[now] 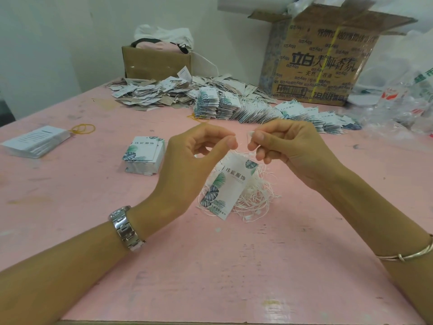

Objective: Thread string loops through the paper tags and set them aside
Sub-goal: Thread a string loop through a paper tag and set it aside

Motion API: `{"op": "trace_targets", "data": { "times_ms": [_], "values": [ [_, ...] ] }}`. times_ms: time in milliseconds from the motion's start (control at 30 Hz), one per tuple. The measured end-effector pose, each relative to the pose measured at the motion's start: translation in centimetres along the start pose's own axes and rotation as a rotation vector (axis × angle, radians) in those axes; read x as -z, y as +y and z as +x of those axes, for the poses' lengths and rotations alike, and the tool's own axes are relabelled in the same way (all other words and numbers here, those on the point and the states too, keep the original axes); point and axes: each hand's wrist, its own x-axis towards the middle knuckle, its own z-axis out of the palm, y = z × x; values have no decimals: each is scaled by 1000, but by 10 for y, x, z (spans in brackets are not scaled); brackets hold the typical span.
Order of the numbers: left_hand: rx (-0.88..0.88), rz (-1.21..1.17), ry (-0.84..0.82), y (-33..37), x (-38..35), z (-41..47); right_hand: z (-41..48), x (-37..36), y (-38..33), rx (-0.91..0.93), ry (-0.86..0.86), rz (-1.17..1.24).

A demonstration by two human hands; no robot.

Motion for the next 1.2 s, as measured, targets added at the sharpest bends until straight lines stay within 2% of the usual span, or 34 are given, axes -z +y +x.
{"op": "trace_targets", "data": {
  "times_ms": [300, 700, 1000, 1200],
  "values": [
    [38, 82, -61, 0, -2, -2, -4, -9, 0, 50, -66, -131],
    [25, 105, -56, -1, -3, -3, -7, -14, -7, 82, -14, -201],
    [17, 127, -58, -1, -3, -2, -7, -16, -8, 79, -40, -216],
    [15, 124, -73, -1, -2, -3, -9, -16, -9, 130, -47, -316]
  ]
}}
